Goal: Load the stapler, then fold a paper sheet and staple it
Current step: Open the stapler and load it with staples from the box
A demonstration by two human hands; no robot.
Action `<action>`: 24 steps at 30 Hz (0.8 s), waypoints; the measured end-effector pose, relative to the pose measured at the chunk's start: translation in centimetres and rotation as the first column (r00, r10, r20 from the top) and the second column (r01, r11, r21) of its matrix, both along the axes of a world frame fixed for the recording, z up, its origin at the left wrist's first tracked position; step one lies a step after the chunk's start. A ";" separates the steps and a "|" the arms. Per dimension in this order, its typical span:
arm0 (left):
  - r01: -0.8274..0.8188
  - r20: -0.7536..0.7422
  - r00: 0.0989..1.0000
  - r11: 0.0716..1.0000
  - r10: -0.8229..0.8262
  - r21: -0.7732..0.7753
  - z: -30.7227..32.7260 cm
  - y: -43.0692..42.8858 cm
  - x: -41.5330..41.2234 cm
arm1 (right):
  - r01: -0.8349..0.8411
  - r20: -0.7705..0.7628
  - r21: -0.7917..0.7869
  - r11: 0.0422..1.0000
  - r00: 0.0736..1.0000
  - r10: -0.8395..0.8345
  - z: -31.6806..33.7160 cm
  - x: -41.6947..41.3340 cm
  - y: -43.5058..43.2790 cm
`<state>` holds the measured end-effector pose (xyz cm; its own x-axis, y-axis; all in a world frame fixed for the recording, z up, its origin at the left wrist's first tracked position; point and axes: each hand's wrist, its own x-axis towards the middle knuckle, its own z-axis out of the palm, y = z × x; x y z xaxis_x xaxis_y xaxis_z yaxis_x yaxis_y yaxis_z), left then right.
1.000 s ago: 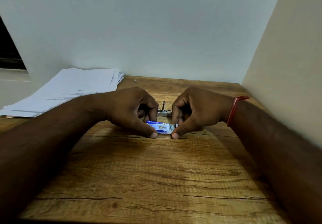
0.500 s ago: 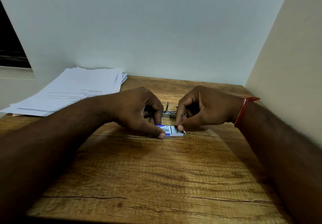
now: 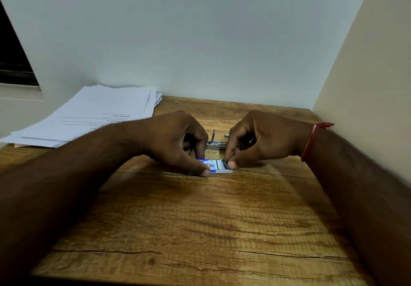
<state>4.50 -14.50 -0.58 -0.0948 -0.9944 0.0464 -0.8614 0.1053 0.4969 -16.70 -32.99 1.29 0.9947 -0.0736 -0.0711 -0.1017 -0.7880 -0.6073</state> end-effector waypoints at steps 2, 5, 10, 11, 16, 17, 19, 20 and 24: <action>-0.005 0.007 1.000 1.000 0.005 -0.002 0.0 0.0 0.0 | 0.018 -0.015 0.018 1.000 1.000 -0.017 0.0 0.0 0.2; -0.007 0.011 1.000 1.000 0.007 0.006 0.0 0.1 0.0 | 0.028 -0.027 0.042 0.999 0.999 -0.027 -0.1 0.1 0.2; -0.009 0.015 1.000 1.000 0.009 0.004 0.0 0.1 -0.1 | 0.026 -0.044 0.032 0.999 0.999 -0.025 -0.2 0.2 0.3; -0.012 0.016 1.000 1.000 0.012 0.004 0.0 0.1 -0.1 | 0.027 -0.045 0.027 0.999 0.999 -0.026 -0.2 0.2 0.3; -0.018 0.027 0.999 1.000 0.018 0.007 0.0 0.1 0.0 | 0.026 -0.061 0.008 1.000 0.998 -0.025 0.0 0.3 0.5; -0.020 0.028 0.999 1.000 0.020 0.006 -0.1 0.1 0.0 | 0.026 -0.058 0.002 1.000 0.998 -0.026 0.0 0.3 0.6; -0.016 0.026 1.000 1.000 0.016 0.001 -0.2 0.1 0.0 | 0.021 -0.044 0.000 1.000 0.999 -0.021 -0.1 0.4 0.6; -0.015 0.024 1.000 1.000 0.015 0.000 -0.3 0.1 0.1 | 0.020 -0.039 0.003 1.000 0.999 -0.020 -0.1 0.4 0.5; -0.009 0.026 1.000 1.000 0.009 0.005 -0.1 0.0 0.2 | 0.009 -0.033 -0.013 1.000 0.999 -0.009 -0.1 0.4 0.7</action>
<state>4.66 -14.47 -0.69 -0.0866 -0.9955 0.0388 -0.8751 0.0946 0.4747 -16.27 -32.32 1.23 0.9911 -0.0839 -0.1032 -0.1290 -0.7947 -0.5931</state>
